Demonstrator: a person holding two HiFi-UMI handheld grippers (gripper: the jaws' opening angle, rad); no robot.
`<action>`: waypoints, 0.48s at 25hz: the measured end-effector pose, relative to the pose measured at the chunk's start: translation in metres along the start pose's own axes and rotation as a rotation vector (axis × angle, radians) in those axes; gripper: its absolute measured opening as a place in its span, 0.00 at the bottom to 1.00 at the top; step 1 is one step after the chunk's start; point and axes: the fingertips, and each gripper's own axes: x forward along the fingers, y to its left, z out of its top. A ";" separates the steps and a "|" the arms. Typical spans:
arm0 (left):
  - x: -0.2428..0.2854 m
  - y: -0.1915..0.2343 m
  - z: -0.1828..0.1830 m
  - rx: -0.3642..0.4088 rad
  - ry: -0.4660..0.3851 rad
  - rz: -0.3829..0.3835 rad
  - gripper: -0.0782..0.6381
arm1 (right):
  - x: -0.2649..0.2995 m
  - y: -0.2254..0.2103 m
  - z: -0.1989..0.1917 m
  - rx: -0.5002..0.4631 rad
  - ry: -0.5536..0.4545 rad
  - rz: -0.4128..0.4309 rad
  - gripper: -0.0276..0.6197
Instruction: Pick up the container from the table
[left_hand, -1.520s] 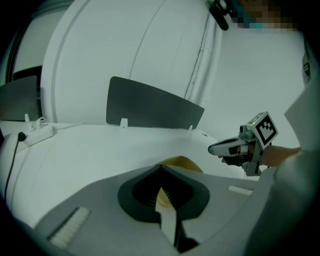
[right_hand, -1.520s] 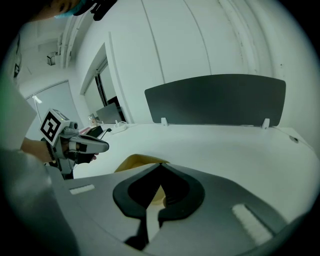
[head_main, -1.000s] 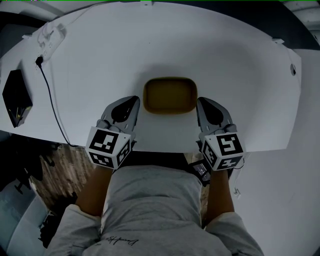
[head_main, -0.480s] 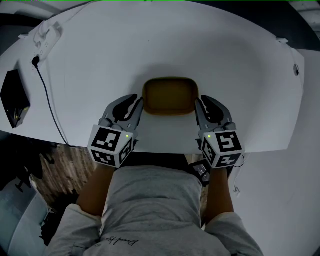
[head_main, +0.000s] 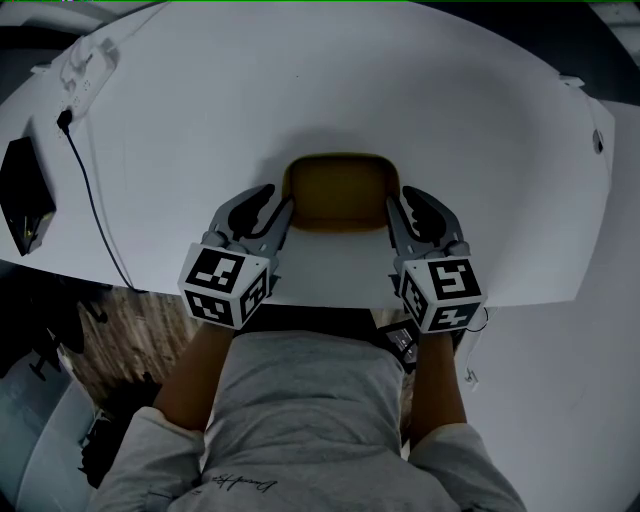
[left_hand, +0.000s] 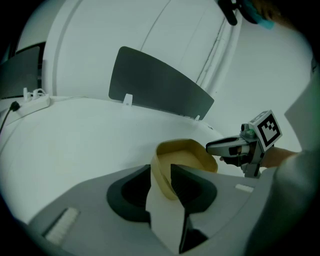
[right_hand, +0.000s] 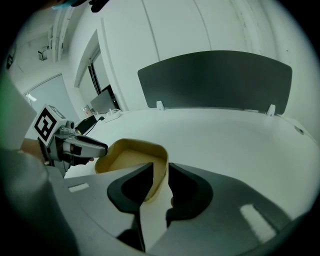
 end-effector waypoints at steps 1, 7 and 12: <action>0.001 0.000 -0.001 -0.002 0.002 -0.001 0.29 | 0.001 0.000 -0.001 0.001 0.003 0.000 0.22; 0.007 0.001 -0.005 0.002 0.020 -0.006 0.30 | 0.006 -0.002 -0.004 0.005 0.020 -0.005 0.23; 0.011 -0.001 -0.006 0.000 0.031 -0.011 0.30 | 0.011 -0.002 -0.008 0.009 0.038 -0.009 0.23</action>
